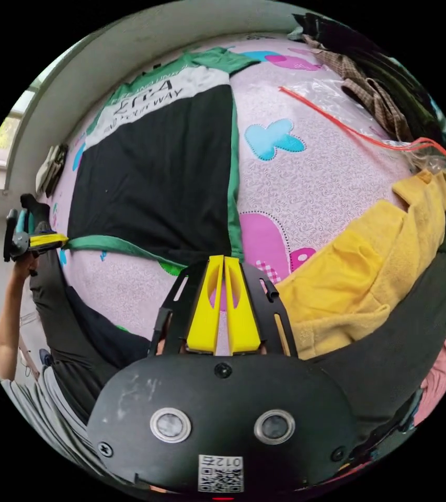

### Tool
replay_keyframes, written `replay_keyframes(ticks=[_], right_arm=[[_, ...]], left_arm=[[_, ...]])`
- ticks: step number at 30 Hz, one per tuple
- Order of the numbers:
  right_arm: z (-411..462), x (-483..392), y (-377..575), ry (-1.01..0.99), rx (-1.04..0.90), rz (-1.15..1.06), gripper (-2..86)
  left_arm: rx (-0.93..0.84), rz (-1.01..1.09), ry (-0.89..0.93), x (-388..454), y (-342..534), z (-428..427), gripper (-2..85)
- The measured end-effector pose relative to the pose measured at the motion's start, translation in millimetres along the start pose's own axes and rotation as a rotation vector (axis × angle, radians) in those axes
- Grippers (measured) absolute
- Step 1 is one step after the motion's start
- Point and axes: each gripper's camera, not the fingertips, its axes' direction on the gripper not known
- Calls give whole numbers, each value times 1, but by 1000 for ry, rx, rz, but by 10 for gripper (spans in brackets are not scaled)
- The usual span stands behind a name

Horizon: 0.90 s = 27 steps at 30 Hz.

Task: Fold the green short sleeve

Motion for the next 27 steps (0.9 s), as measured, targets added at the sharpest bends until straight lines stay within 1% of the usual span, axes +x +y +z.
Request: replay_keyframes(ticks=[4,6,8,11,13,20,24,26,27], right_arm=[[10,-27,-9,75,-202,-105,-8],[11,-38,-11,91,-250,-140,-8],[2,-53,-12,98,-231,-168,-8],[-14,-68,-14,103,-150,-181,-8],[-19,-76,-16,105,-111,-188,-8],[-16,-109,-35,100,-43,-182,-8],[-5,-124,-44,124,-60,-184,-8],[6,-131,-45,137,-103,-181,-8],[4,-132,-44,136,-73,-180,-8]], left_arm=[[-125,92,-29,25,-2,13,6],[-176,98,-59,30,-1,19,6],[-165,68,-82,31,0,16,6],[-54,10,-39,31,-4,-1,7],[21,-23,-53,35,-14,-8,7],[23,-18,-73,58,-52,12,6],[-42,-17,-110,67,-63,33,6],[-40,-11,-118,69,-62,36,6],[-55,-10,-119,69,-62,38,6]])
